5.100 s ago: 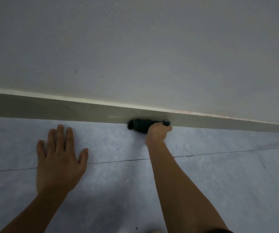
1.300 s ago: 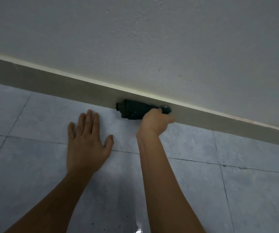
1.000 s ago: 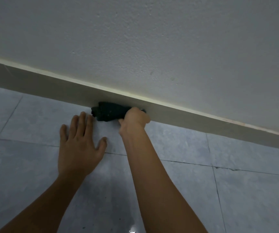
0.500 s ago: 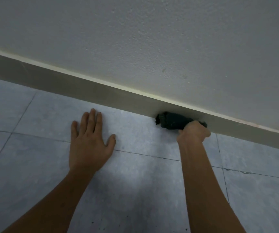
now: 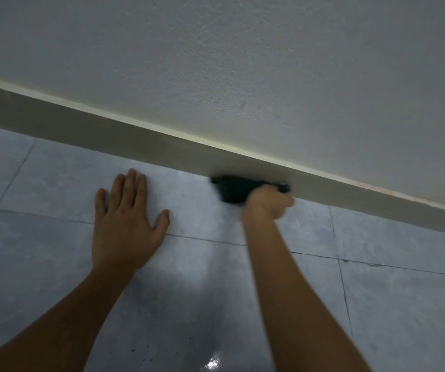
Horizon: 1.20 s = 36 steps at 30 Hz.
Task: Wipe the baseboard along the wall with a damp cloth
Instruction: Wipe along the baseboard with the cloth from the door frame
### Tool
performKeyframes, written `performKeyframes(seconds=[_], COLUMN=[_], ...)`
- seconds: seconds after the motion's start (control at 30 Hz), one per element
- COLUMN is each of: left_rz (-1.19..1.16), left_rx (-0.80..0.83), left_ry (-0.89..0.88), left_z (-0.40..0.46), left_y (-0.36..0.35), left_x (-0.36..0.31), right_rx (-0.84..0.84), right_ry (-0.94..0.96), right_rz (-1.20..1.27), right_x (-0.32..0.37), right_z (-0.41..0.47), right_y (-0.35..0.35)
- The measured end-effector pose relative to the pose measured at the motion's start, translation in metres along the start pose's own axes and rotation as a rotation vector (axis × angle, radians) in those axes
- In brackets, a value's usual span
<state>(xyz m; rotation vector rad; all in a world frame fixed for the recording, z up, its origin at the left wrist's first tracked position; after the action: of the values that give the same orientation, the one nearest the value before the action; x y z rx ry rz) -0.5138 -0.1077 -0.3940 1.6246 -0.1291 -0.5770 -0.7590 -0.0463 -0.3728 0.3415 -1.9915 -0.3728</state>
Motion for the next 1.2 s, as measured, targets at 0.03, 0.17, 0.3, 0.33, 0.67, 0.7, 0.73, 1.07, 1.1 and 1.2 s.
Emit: performKeyframes(seconds=[0.03, 0.17, 0.3, 0.33, 0.67, 0.7, 0.73, 1.07, 1.1, 1.2], left_rz=[-0.002, 0.001, 0.012, 0.013, -0.03, -0.041, -0.044, 0.014, 0.013, 0.014], left_rx=[-0.005, -0.009, -0.01, -0.011, 0.008, 0.009, 0.014, -0.019, -0.028, -0.028], left_ry=[-0.001, -0.008, -0.013, -0.015, -0.013, -0.016, -0.019, -0.03, -0.031, -0.033], left_z=[0.0, 0.0, -0.001, -0.001, 0.007, 0.008, 0.009, 0.005, 0.005, 0.003], left_y=[0.0, 0.0, 0.001, 0.001, -0.012, -0.014, -0.014, -0.007, -0.005, -0.004], left_x=[0.0, 0.001, 0.002, 0.002, 0.01, 0.01, 0.01, 0.003, 0.002, -0.002], right_rx=[-0.056, -0.351, -0.321, -0.292, -0.094, -0.059, -0.018, 0.307, 0.28, 0.204], right_ry=[0.021, 0.138, 0.28, 0.297, 0.586, 0.641, 0.702, 1.418, 1.358, 1.07], right_rz=[-0.029, -0.088, -0.361, -0.43, -0.878, -0.904, -0.921, -0.929, -0.961, -1.097], right_x=[0.01, 0.049, 0.068, 0.064, 0.009, 0.005, 0.0, -0.009, -0.006, 0.0], right_z=[0.015, 0.082, 0.107, 0.109, 0.038, 0.025, 0.009, -0.045, -0.024, 0.043], right_y=[0.021, 0.114, 0.137, 0.136, 0.066, 0.055, 0.043, 0.008, 0.022, 0.069])
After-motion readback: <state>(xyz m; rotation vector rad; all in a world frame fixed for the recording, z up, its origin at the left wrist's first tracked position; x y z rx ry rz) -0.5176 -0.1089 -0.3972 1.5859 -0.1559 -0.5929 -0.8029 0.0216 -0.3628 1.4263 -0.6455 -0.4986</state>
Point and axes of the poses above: each hand's wrist, its own z-axis towards the middle knuckle, its own y-axis out of the back of the hand, x = y × z, the point moved 4 cm from there along z, towards the middle knuckle
